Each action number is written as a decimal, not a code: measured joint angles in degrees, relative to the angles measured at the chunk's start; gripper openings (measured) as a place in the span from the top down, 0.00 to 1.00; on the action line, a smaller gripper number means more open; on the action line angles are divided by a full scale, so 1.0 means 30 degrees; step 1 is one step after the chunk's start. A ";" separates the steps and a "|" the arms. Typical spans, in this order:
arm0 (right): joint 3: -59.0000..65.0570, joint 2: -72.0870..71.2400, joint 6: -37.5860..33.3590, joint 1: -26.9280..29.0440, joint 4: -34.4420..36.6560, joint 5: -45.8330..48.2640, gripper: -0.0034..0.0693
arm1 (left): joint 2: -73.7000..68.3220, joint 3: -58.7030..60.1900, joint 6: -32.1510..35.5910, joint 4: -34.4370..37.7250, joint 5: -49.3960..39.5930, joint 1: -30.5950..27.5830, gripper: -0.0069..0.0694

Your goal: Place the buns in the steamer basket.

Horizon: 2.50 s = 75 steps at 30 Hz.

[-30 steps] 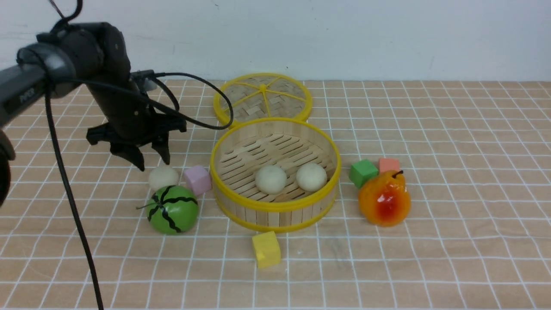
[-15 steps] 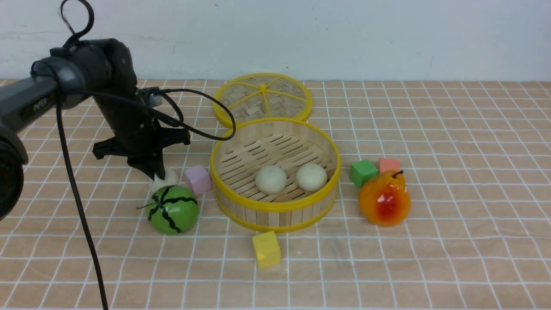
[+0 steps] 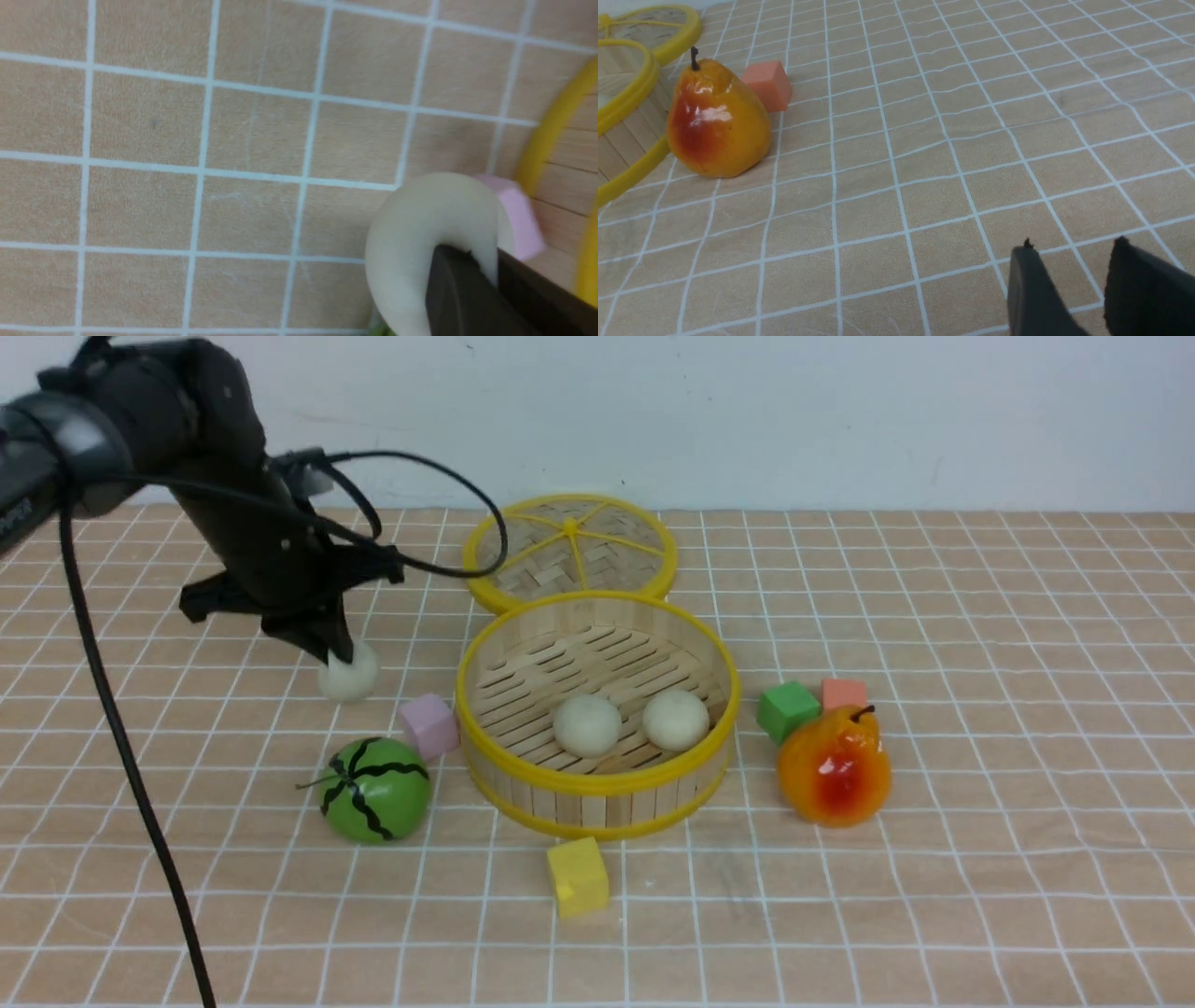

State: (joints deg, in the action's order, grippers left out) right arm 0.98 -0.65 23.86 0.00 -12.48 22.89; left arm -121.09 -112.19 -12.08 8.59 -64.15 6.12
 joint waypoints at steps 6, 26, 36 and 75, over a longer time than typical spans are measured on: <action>0.0000 0.0000 0.0000 0.0000 0.0000 0.0000 0.62 | 0.0808 -0.0545 0.0528 0.1036 0.0574 0.1174 0.92; 0.0000 0.0000 0.0000 0.0000 0.0000 0.0000 0.62 | -0.2917 -0.0700 -0.2946 0.0642 0.6926 0.4696 0.71; 0.0000 0.0000 0.0000 0.0000 0.0000 0.0000 0.62 | -0.1814 -0.1327 -0.2017 0.0467 0.4336 0.4696 0.48; 0.0000 0.0000 0.0000 0.0000 0.0000 0.0000 0.62 | 2.7608 2.0135 -0.4537 -0.4167 0.1094 0.4678 0.93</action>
State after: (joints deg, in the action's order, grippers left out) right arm 0.98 -0.65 23.86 0.00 -12.48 22.89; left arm -38.27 -51.78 -25.69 -3.91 -60.87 20.15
